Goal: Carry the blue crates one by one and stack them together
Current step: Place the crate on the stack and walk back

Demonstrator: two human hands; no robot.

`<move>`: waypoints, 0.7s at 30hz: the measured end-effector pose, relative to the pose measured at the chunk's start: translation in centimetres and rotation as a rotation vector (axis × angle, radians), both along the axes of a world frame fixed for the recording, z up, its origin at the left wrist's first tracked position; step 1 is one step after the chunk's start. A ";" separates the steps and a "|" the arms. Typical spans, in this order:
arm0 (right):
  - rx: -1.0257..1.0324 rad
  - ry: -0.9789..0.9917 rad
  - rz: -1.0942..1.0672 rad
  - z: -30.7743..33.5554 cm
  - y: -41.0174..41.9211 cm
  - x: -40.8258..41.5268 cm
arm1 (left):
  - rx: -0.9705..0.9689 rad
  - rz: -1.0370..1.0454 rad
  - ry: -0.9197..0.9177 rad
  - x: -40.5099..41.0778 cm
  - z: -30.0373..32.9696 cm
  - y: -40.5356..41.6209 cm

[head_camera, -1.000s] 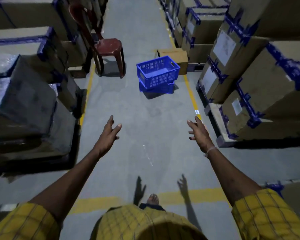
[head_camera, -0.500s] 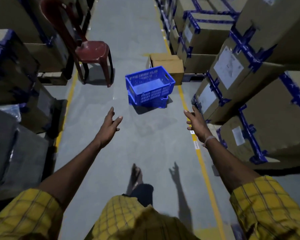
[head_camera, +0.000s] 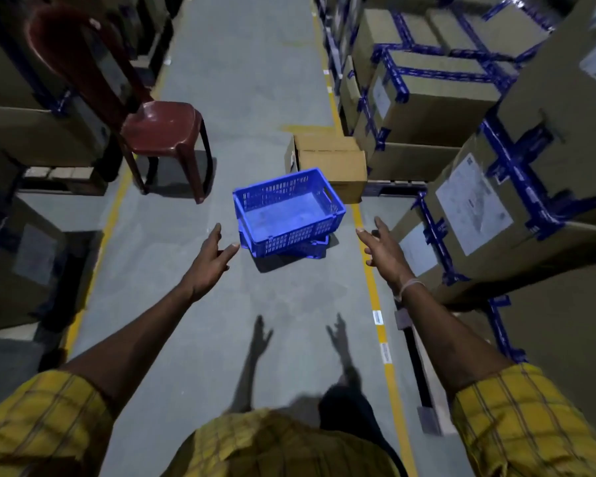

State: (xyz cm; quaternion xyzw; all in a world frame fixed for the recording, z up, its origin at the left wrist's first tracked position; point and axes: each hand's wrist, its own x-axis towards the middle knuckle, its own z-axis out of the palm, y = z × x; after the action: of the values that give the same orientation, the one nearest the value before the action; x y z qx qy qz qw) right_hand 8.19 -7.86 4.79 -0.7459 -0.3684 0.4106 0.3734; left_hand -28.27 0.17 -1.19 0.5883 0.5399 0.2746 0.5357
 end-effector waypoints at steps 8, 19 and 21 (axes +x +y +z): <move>-0.032 -0.013 0.115 -2.8 16.1 11.2 | -0.036 0.132 0.068 9.4 -2.4 9.8; -0.151 -0.248 0.451 -7.9 34.1 19.8 | -0.068 0.249 0.273 19.4 -8.8 20.1; -0.138 -0.254 0.471 -9.1 36.4 20.0 | -0.064 0.257 0.305 19.7 -10.1 21.4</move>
State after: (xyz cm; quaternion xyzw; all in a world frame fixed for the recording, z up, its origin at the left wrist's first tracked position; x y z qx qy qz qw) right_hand 28.22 28.53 -4.33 -0.7090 -0.5465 0.4134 0.1667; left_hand -8.56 21.58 -11.33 0.5320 0.6940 0.2312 0.4264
